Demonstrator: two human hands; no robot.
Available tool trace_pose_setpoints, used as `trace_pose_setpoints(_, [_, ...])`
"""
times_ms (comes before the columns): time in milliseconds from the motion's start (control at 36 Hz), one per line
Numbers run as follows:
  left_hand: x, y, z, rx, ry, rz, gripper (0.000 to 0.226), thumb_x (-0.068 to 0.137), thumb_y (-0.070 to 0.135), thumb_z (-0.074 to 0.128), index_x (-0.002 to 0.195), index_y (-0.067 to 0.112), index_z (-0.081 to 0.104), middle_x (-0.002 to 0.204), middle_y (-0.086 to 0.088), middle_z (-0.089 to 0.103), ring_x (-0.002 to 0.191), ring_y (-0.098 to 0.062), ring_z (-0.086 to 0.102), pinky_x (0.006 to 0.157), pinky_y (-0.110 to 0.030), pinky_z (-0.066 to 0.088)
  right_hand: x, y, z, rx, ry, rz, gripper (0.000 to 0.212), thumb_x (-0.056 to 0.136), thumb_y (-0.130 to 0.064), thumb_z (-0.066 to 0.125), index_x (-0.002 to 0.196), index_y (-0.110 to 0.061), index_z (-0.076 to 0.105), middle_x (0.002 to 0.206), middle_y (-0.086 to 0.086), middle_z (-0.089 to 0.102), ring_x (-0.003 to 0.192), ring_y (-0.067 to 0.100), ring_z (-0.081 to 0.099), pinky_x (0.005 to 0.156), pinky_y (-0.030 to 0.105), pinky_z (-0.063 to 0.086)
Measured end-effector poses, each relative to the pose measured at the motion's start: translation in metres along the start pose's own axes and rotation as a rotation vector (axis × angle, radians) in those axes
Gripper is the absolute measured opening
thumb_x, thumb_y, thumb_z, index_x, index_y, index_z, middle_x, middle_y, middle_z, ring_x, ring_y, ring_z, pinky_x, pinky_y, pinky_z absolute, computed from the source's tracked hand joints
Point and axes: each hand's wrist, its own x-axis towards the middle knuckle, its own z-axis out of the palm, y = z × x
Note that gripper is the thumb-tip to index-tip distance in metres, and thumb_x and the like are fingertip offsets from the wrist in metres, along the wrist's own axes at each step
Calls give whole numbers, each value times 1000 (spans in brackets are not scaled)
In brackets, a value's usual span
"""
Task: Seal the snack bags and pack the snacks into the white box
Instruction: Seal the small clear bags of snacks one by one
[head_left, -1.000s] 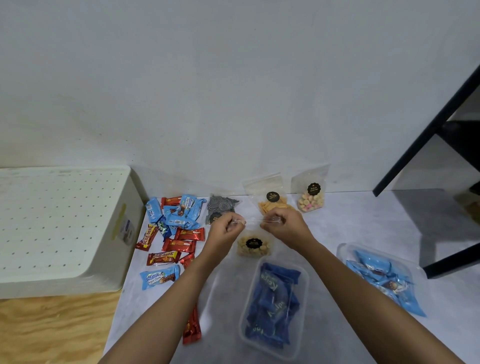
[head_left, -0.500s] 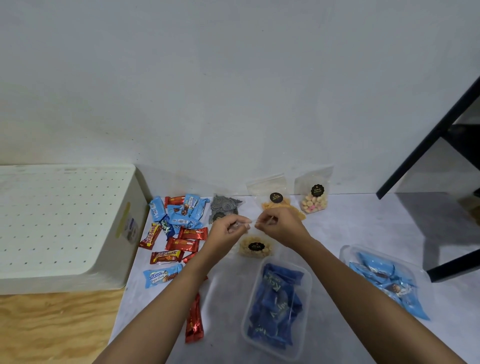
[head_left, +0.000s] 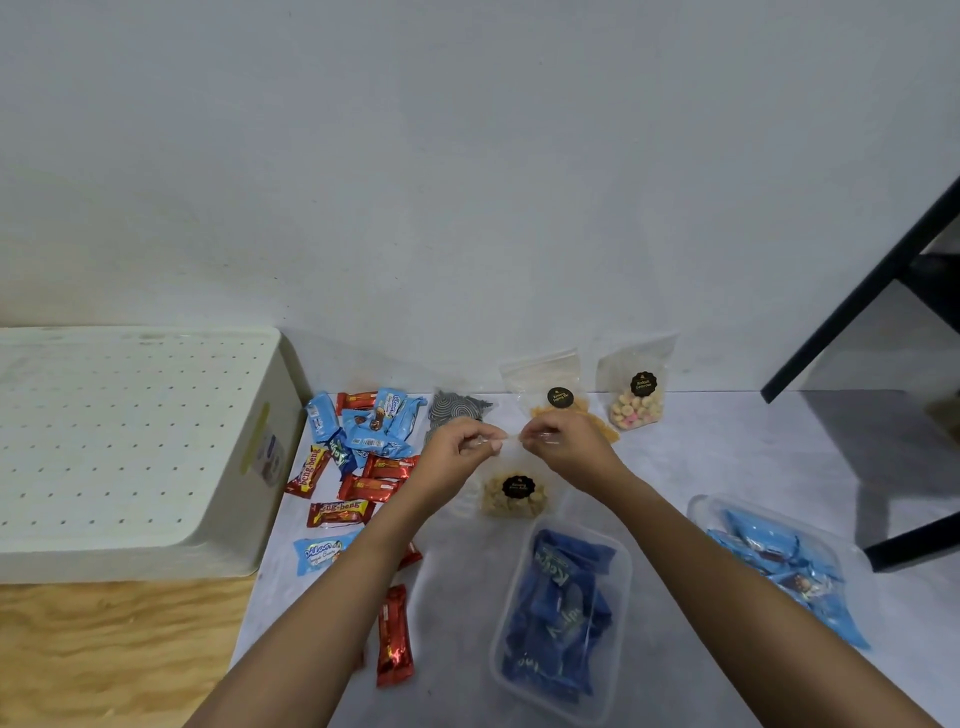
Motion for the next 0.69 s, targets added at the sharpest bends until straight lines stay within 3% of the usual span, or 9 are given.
trace_pose_setpoints(56, [0,-1,0,-45,24,-37,13,83,4,63,91,13,65,76,2,60,68,2,59,78,-18,50,-2,0,-5,18,0,-1,9,86,-10,64,89,-9,71,90,-3,63,85,8,58,74,12,43])
trace_pose_setpoints(139, [0,0,1,-54,46,-58,11,82,1,64,87,11,65,67,7,59,65,-1,57,82,-30,53,-3,2,-9,16,1,2,9,85,-10,64,89,-9,72,90,-1,64,85,9,59,77,15,45])
trace_pose_setpoints(250, [-1,4,5,-16,64,-38,9,82,-1,62,85,7,65,63,7,58,56,7,54,63,-11,45,0,1,-7,10,34,-4,9,83,-5,64,85,-6,73,83,-1,65,75,-2,56,64,2,42])
trace_pose_setpoints(306, [-2,3,6,-14,65,-36,9,82,-1,61,84,7,65,64,4,59,59,5,57,62,-11,46,1,2,-7,-11,29,3,11,83,-3,63,85,-6,73,83,0,66,73,-5,55,61,2,41])
trace_pose_setpoints(417, [-3,1,5,-54,60,-59,10,81,-5,60,85,2,65,51,12,57,58,0,58,80,-31,55,0,1,-8,-21,20,-2,11,82,-2,63,86,-5,73,84,1,66,73,0,57,61,0,41])
trace_pose_setpoints(472, [-3,2,3,-99,59,-71,12,81,-8,60,83,3,64,48,11,56,60,-3,60,83,-34,55,-1,0,-8,9,7,-9,10,82,-6,65,88,-6,73,85,-2,66,75,1,57,63,0,41])
trace_pose_setpoints(556, [-4,5,-1,-140,15,-82,16,79,-9,62,81,7,65,51,7,60,70,-19,63,80,-30,55,-1,-1,-7,14,-34,-13,9,81,-15,68,88,-12,73,79,-12,63,73,-4,56,64,8,41])
trace_pose_setpoints(694, [-3,4,-3,-84,-66,-74,10,79,-6,64,85,2,65,56,7,64,64,-5,65,68,-16,52,-1,-1,-3,-105,-36,-70,6,81,-14,67,82,-14,74,71,-18,57,72,3,56,69,23,47])
